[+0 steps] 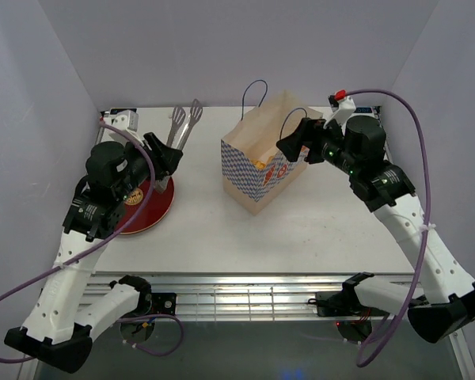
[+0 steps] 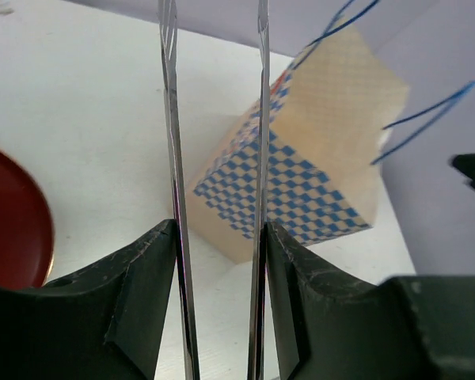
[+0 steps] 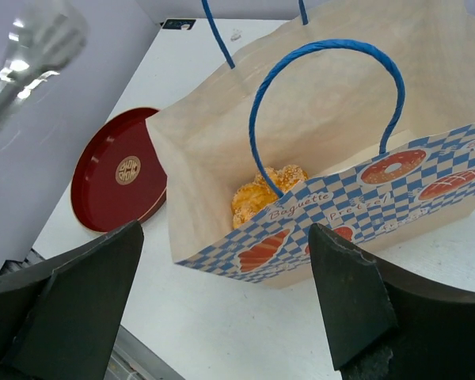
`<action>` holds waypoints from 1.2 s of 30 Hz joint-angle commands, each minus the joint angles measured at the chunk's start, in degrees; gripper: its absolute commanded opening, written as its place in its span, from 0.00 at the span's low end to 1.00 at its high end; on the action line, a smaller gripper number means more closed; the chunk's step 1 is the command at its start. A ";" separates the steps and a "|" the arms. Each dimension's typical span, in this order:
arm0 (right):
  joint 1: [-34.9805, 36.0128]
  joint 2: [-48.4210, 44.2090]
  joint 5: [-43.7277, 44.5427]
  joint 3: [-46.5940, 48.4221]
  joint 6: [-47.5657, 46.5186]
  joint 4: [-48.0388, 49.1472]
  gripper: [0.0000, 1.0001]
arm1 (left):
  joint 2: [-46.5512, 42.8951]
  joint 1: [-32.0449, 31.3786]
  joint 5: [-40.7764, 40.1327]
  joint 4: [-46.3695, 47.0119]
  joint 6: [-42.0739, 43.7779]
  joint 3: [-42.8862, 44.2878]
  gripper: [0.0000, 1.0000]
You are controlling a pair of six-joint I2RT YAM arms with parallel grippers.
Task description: Place the fake bread into the paper bag
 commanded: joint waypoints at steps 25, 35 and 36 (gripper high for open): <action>-0.18 -18.60 -6.50 -15.41 -1.25 -6.71 0.90 | 16.67 -2.94 -13.43 43.94 -2.05 -36.69 0.53; -0.17 -20.45 -6.42 -17.96 -1.08 -7.59 0.90 | 28.98 -5.41 -15.45 47.20 -0.03 -35.46 0.53; -0.18 -20.80 -6.15 -18.05 -1.08 -7.76 0.90 | 29.42 -5.41 -15.81 47.20 -0.38 -35.55 0.53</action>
